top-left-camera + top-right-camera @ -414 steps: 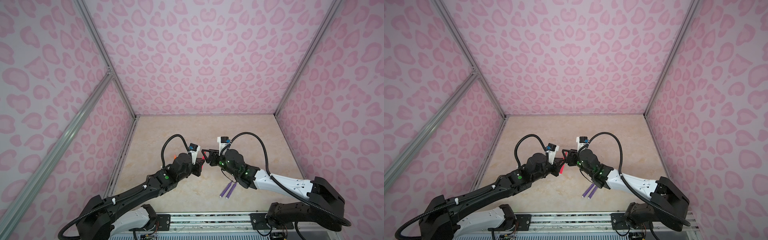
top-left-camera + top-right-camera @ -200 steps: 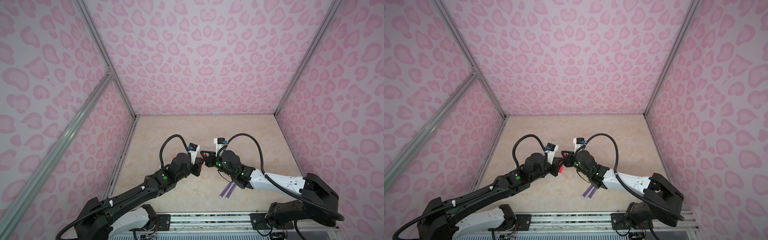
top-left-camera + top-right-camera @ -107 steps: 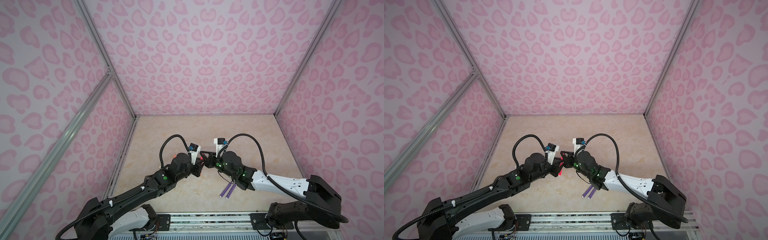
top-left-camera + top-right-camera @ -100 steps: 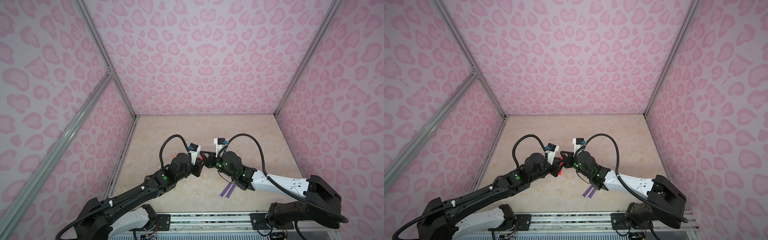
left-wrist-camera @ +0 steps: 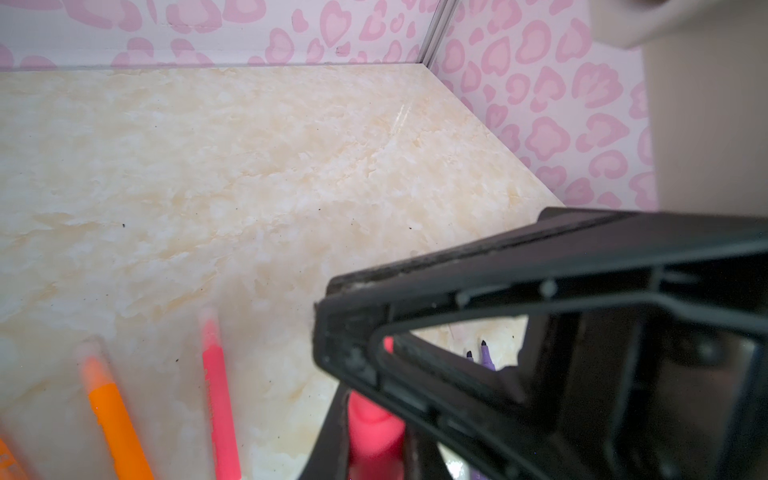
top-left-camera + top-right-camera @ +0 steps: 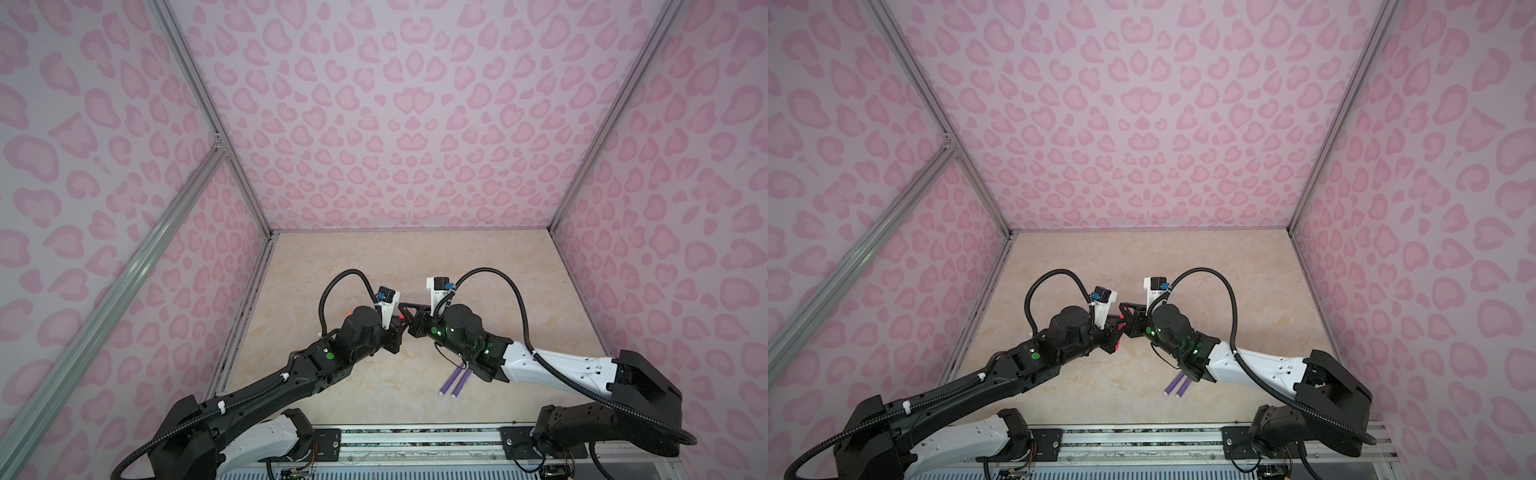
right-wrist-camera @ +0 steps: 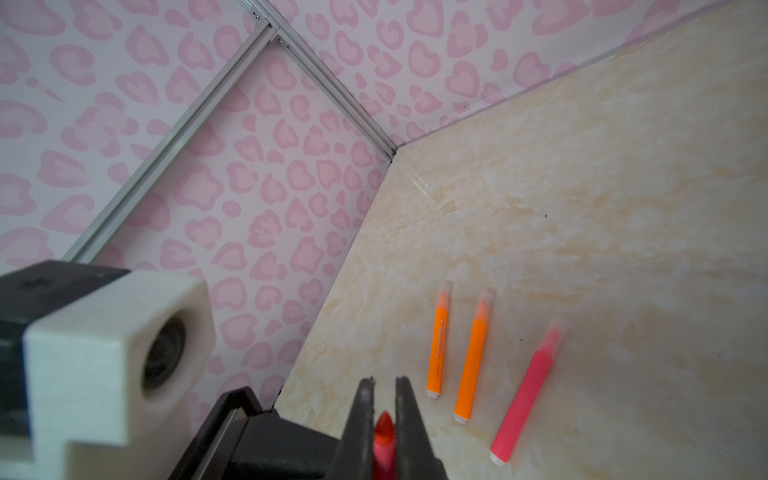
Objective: Insert the pens into the pen caps
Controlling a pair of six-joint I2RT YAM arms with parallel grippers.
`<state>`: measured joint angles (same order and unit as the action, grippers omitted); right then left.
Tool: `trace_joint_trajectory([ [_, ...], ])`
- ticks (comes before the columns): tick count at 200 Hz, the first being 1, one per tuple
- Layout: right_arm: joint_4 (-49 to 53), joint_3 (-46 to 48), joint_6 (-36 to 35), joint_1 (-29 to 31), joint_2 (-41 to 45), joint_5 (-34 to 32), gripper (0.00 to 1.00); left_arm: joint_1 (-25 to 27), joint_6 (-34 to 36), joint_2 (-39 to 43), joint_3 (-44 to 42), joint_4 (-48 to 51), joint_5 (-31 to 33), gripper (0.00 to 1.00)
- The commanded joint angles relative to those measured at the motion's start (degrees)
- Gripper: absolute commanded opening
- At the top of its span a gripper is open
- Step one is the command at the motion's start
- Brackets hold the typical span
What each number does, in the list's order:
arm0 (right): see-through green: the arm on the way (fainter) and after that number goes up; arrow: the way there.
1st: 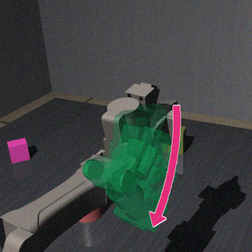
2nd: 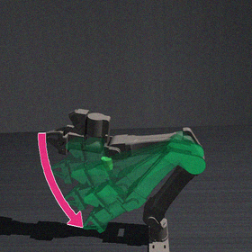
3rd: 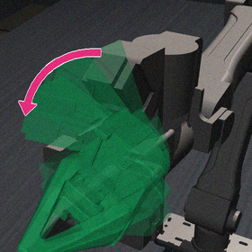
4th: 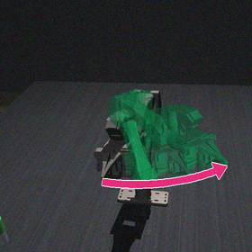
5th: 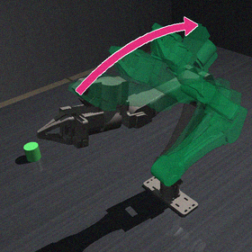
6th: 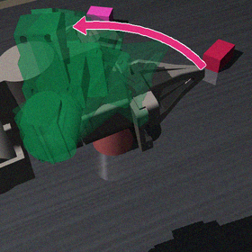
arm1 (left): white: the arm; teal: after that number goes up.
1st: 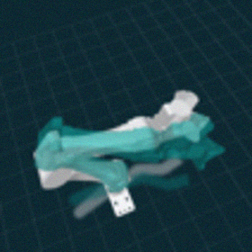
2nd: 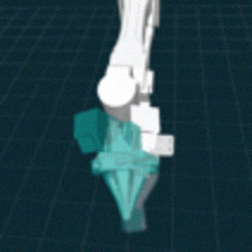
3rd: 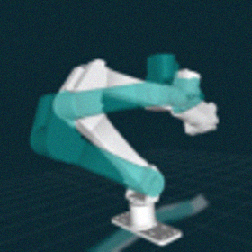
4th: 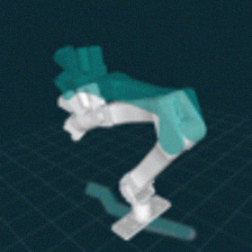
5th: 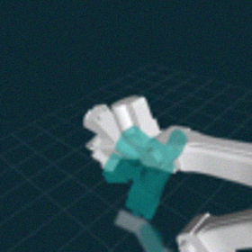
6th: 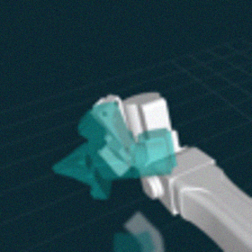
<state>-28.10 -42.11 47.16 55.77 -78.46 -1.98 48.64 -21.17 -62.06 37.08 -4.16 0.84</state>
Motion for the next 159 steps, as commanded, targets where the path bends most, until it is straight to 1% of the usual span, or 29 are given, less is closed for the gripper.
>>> trace_joint_trajectory([
  [1,-0.23,-0.51,-0.84,0.17,-0.47,-0.72,0.0,0.06,0.36,0.62,0.06,-2.57,-0.83,0.17],
  [11,-0.03,-0.56,-1.01,0.3,-0.47,-1.07,0.0,0.06,0.34,0.93,-0.12,-2.72,-0.49,0.2],
  [37,-0.07,-0.32,-1.06,0.57,-0.8,-1.47,0.0,0.12,0.17,0.89,-0.2,-2.78,-0.37,0.22],
  [63,0.08,-0.3,-1.1,0.84,-0.9,-2.3,0.0,0.11,0.21,1.11,-0.15,-2.74,-0.84,0.27],
  [85,1.3,-1.05,-1.15,0.94,-1.05,-2.26,0.0,0.06,0.25,1.49,-0.51,-2.78,-0.03,0.27],
  [92,1.16,-1.0,-1.1,0.92,-1.09,-2.23,0.0,0.06,0.21,1.51,-0.59,-2.86,-0.04,0.23],
  [100,0.87,-0.74,-1.12,0.97,-0.91,-2.14,0.0,0.05,0.25,1.51,-0.57,-2.9,-0.13,0.15],
  [107,0.56,-0.47,-1.02,0.92,-0.78,-2.21,0.0,0.12,0.17,1.41,-0.49,-2.87,0.07,0.1],
  [118,0.42,-0.02,-1.1,0.95,-0.38,-2.51,0.0,0.07,0.08,1.17,-0.21,-2.51,0.22,0.04],
  [124,0.49,0.11,-1.25,0.92,-0.22,-2.89,0.0,0.07,-0.01,1.08,-0.12,-2.22,0.41,0.03],
  [134,0.86,0.23,-1.58,0.94,0.26,-3.67,0.1,0.05,-0.1,1.07,-0.1,-2.21,0.63,0.03],
  [149,2.19,0.08,-2.13,0.92,1.17,-4.58,0.37,0.05,-0.48,0.98,-0.11,-1.96,2.31,0.03],
  [159,3.47,0.17,-2.45,0.93,2.18,-5.86,0.49,0.05,-1.18,0.67,0.06,-1.04,4.85,0.03],
])
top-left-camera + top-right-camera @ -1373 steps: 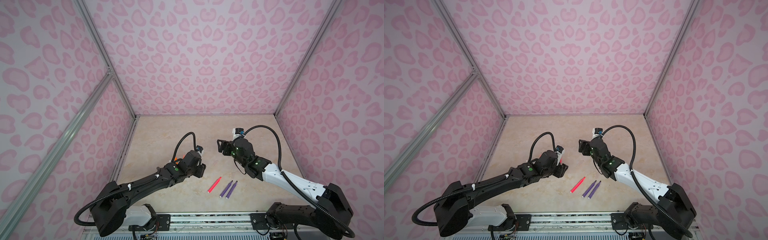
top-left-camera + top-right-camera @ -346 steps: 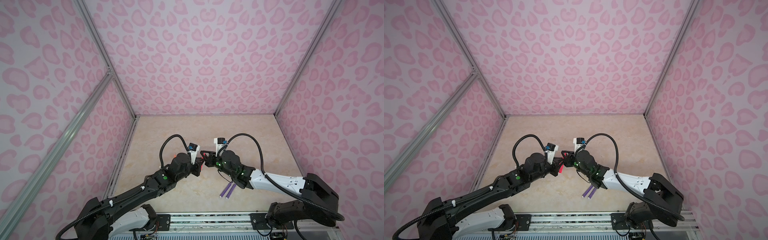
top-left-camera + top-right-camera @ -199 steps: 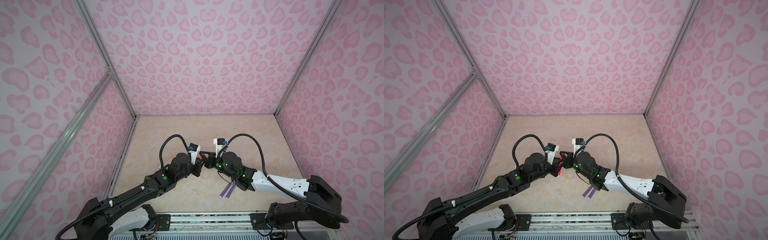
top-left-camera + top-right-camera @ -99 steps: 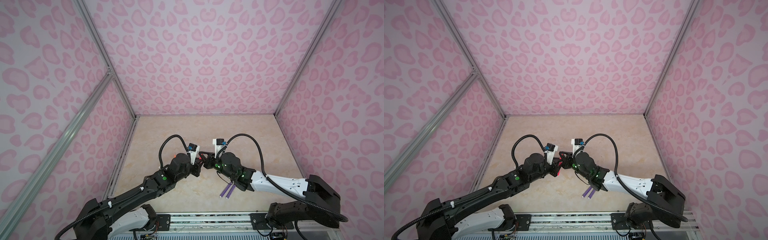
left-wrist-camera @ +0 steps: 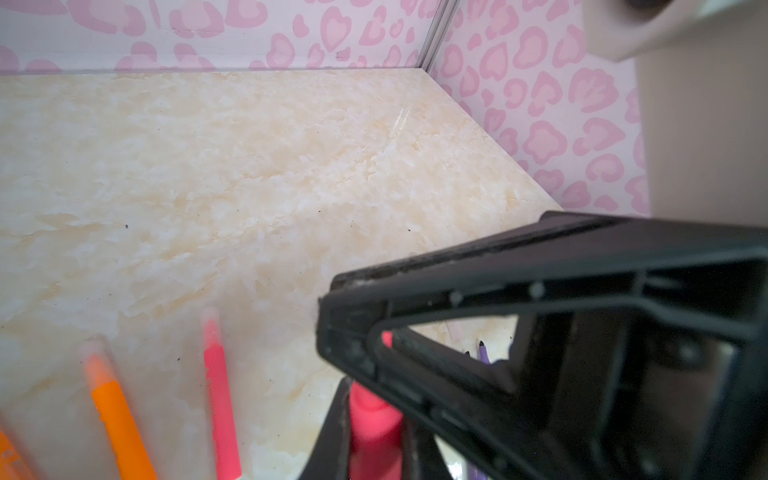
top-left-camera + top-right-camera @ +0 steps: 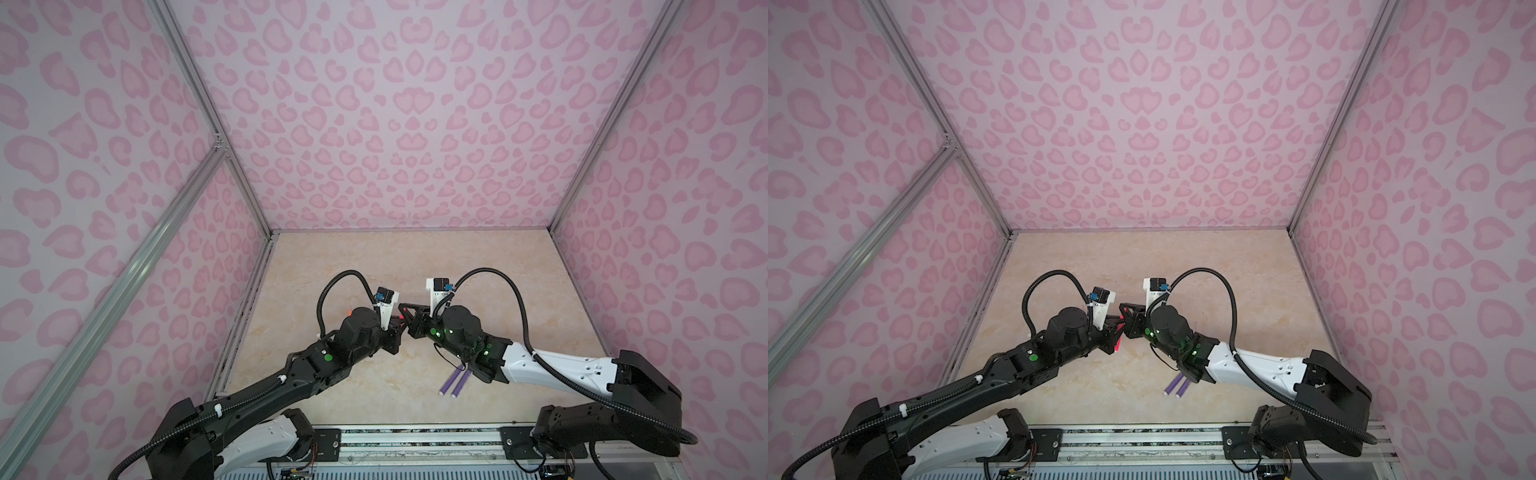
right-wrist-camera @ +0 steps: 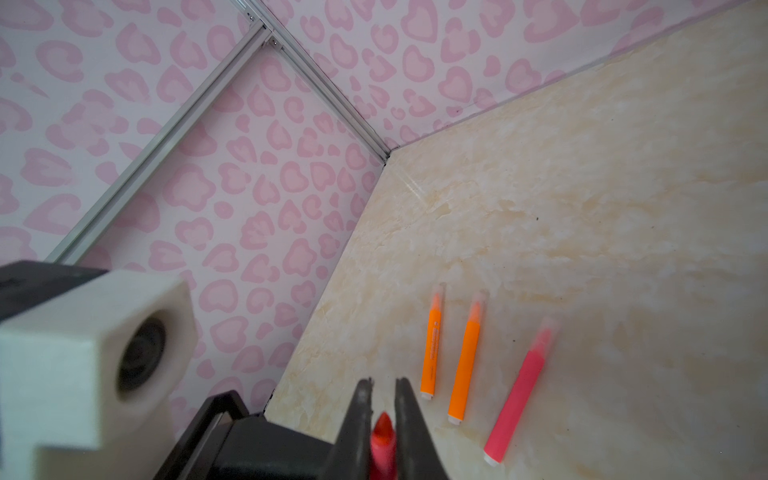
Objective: Insert the pens into the pen caps
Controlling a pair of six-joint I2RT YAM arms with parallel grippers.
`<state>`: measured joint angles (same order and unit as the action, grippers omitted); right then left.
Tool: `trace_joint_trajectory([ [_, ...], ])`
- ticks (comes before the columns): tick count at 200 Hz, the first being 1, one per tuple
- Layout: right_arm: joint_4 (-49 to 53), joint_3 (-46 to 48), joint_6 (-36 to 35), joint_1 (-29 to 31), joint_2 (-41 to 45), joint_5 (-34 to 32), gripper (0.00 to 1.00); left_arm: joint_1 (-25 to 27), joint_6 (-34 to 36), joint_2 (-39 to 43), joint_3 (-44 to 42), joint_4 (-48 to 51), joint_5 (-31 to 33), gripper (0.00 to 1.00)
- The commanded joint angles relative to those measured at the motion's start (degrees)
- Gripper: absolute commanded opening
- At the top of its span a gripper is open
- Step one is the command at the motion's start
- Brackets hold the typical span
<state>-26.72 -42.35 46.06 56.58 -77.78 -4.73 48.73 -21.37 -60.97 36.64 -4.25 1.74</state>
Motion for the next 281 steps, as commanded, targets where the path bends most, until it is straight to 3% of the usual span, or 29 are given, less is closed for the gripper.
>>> trace_joint_trajectory([
  [1,2.19,0.46,-1.39,0.07,1.63,-3.27,0.5,0.01,-1.06,-0.49,0.51,-0.85,4.23,0.03],
  [19,3.71,1.88,-1.44,0.08,3.66,-7.85,0.65,-0.66,-3.22,-1.81,1.6,2.28,9.91,0.03],
  [35,5.56,3.28,-1.09,-0.29,5.31,-13.32,0.71,-2.16,-5.75,-3.11,2.34,5.17,13.33,0.03],
  [87,17.6,4.53,3.76,-5.76,5.34,-21.94,0.73,-5.07,-8.63,-2.1,0.32,5.84,14.51,0.03],
  [123,23.02,2.8,5.2,-10.1,-1.58,-18.14,0.7,-5.12,-7.41,-1.87,0.19,4.98,12.37,0.03],
  [188,30.76,-8.34,2.99,-10.81,-16.58,-11.61,0.61,-5.12,-7.34,-3.02,0.82,5.35,10.77,0.03],
  [281,29.84,-9.76,4.69,-10.43,-23.2,-10.3,0.56,-5.07,-7.43,-2.63,0.63,4.97,10.18,0.03],
])
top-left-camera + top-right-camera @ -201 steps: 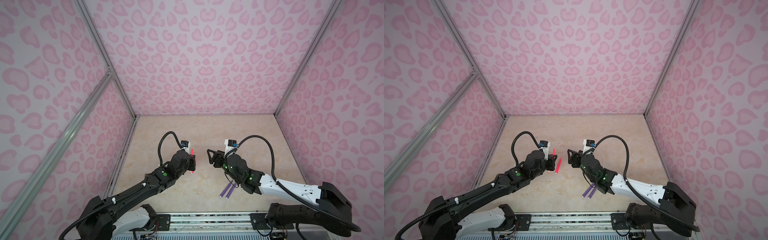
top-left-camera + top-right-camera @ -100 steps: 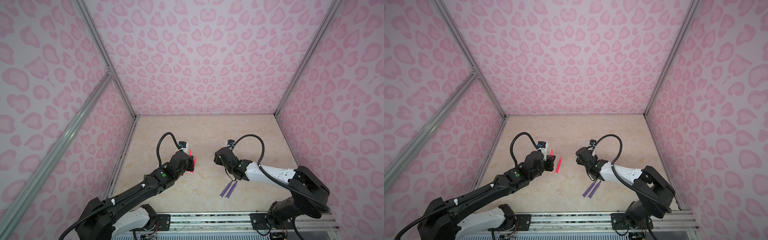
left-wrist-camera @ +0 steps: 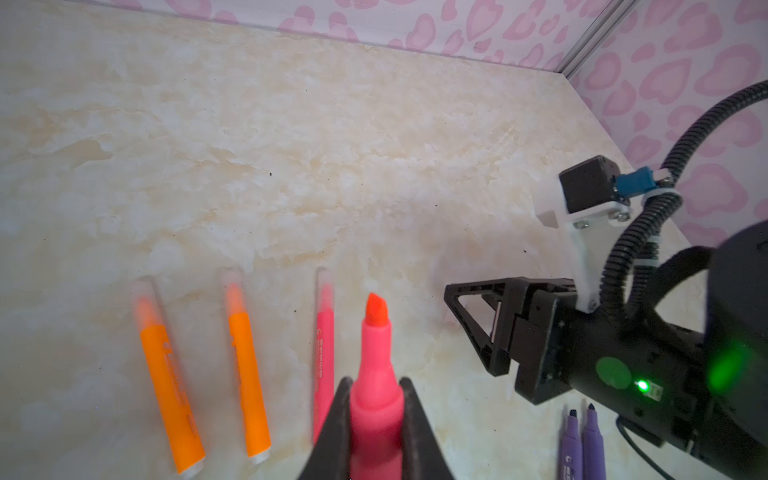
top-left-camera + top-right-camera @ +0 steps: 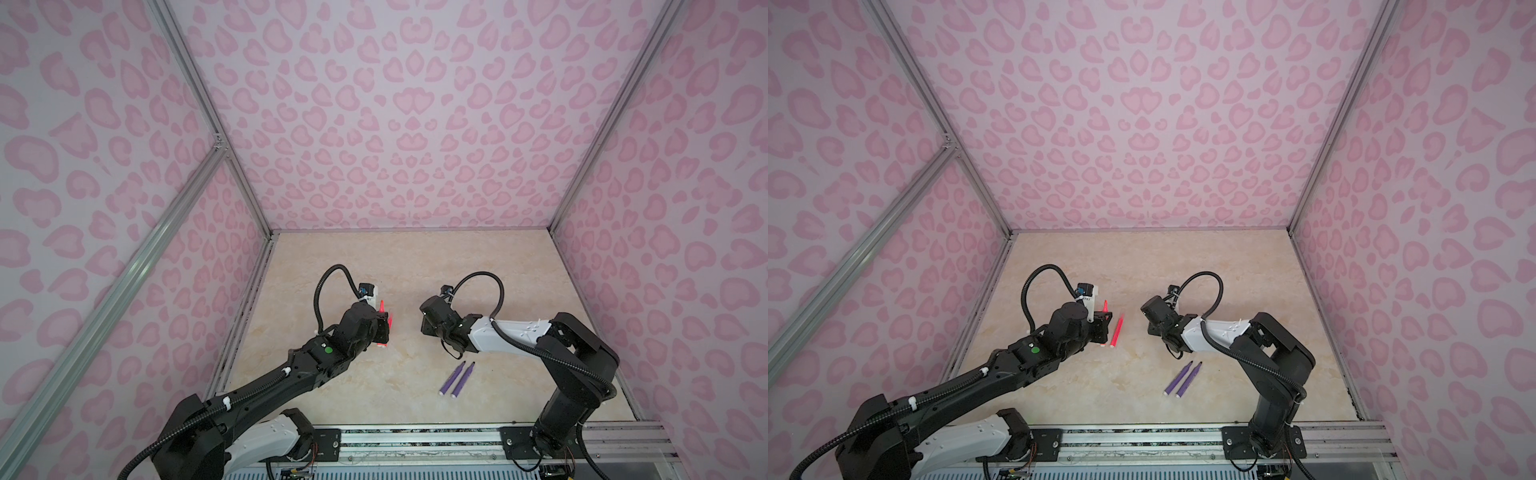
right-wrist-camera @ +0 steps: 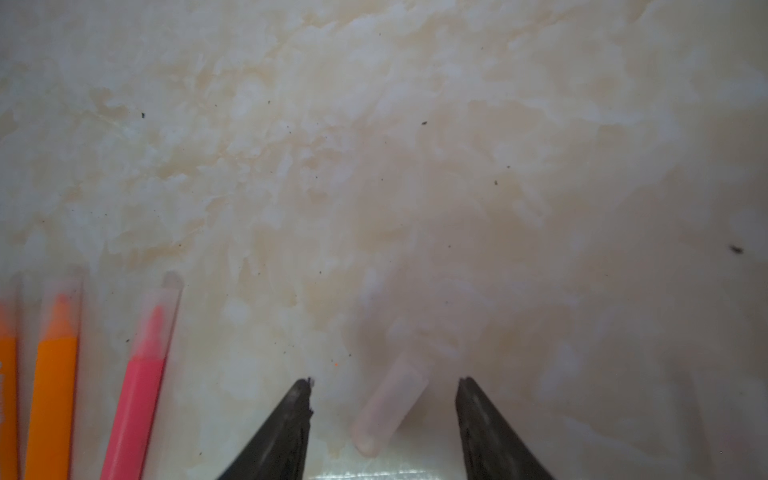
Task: Insert the pens into the pen caps
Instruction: 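Move the right gripper to the clear cap on the table and grasp it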
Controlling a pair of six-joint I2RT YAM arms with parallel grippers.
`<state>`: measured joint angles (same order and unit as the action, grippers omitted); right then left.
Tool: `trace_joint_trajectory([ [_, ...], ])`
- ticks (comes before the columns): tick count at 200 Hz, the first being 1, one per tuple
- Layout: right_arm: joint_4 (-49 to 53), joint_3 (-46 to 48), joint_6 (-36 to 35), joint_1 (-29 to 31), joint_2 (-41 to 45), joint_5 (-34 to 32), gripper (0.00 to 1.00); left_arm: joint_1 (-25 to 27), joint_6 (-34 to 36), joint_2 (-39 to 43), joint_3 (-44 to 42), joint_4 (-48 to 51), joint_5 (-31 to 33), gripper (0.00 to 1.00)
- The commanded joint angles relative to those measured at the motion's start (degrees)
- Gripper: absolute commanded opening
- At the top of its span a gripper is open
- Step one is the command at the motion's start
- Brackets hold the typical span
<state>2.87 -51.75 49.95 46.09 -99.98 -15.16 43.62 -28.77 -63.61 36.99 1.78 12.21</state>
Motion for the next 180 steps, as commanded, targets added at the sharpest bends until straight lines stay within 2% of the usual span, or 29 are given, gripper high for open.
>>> trace_joint_trajectory([
  [1,0.27,-0.37,0.82,0.06,-1.04,0.13,0.56,0.01,0.01,0.04,0.23,-1.07,-0.27,0.03],
  [20,0.08,-0.68,0.67,0.23,-1.55,0.39,0.53,0.03,-0.05,-0.02,0.26,-0.99,-0.03,0.03],
  [35,-0.01,-1.28,0.07,0.48,-2.33,0.55,0.47,0.04,-0.06,-0.31,0.28,-1.14,-0.25,0.03],
  [120,5.47,-5.27,-2.19,2.24,-5.04,-2.02,0.47,0.06,-0.4,-0.59,0.43,-1.0,-0.59,0.03],
  [180,8.28,-6.66,-3.64,2.28,-7.3,-1.83,0.4,0.03,-0.41,-0.02,0.31,-0.76,-0.44,0.03],
])
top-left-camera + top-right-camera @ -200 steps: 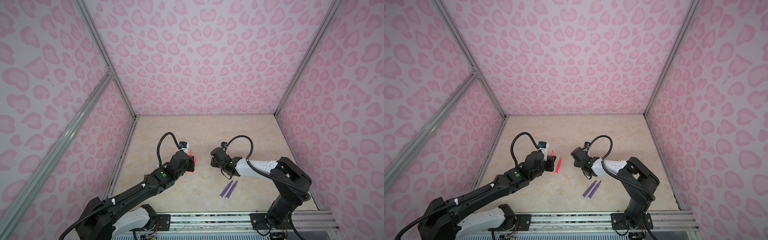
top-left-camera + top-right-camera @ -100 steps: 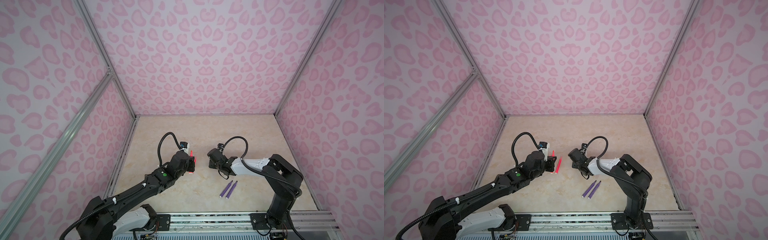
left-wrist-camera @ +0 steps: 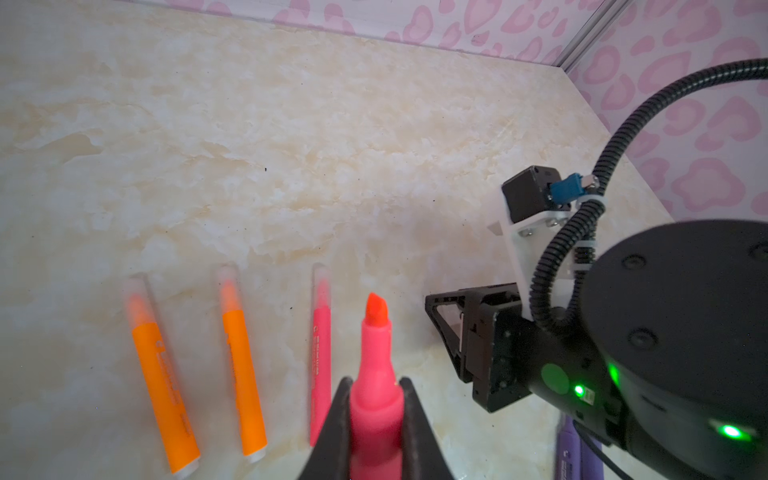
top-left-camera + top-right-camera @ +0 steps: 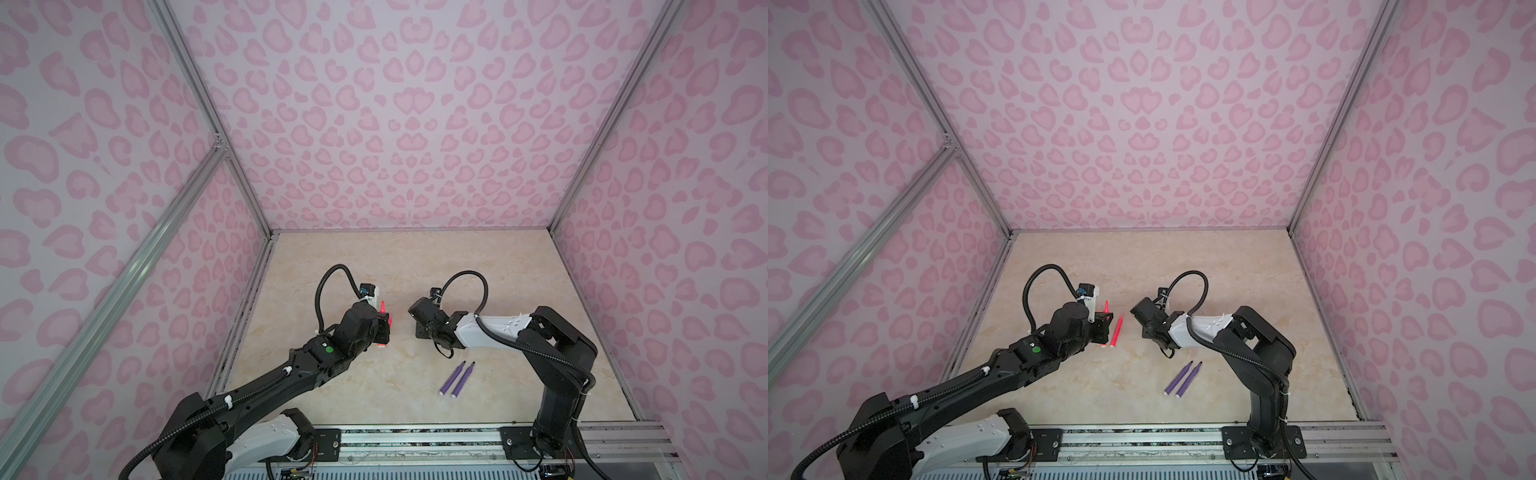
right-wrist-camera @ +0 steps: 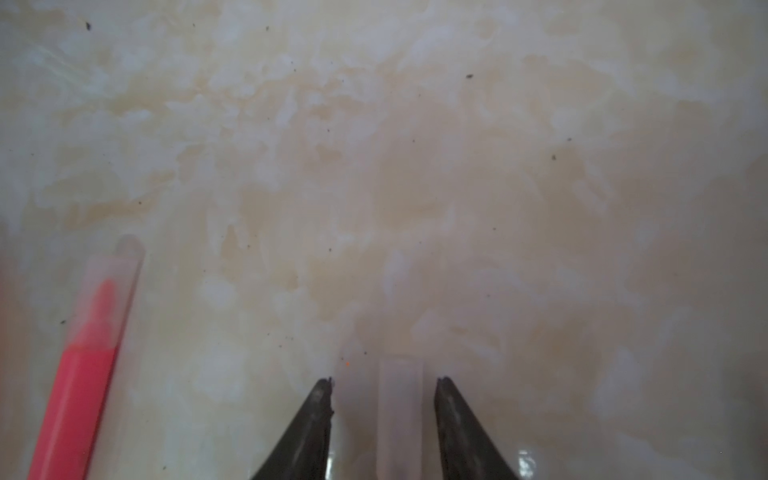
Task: Insert the pens into the pen caps
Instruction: 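Move the right gripper to the clear cap on the table and grasp it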
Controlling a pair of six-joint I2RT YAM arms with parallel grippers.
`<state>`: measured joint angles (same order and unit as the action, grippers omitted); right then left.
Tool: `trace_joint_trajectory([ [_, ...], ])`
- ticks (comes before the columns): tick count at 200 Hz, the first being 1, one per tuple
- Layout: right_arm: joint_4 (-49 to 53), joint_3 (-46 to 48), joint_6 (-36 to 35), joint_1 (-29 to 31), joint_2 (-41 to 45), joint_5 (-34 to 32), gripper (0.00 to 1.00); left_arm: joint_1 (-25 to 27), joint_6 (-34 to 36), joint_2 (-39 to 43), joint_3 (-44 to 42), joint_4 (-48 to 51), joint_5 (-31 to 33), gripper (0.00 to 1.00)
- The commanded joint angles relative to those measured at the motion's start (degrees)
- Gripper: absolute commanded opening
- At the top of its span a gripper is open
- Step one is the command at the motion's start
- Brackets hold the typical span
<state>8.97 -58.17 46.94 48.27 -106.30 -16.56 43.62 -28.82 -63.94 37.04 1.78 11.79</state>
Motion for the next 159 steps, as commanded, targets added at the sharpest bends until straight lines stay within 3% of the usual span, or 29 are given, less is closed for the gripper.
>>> trace_joint_trajectory([
  [1,2.14,-0.21,-0.66,0.08,-1.0,-0.42,0.4,0.05,-0.36,0.31,0.25,-0.79,-0.02,0.03],
  [62,3.04,-0.51,-1.23,0.31,-1.1,-0.63,0.3,0.07,-0.41,0.66,0.3,-0.91,-0.28,0.03],
  [159,2.73,0.06,-1.14,0.09,-1.96,-0.8,0.23,0.04,-0.54,0.3,0.43,-1.1,-1.31,0.03],
])
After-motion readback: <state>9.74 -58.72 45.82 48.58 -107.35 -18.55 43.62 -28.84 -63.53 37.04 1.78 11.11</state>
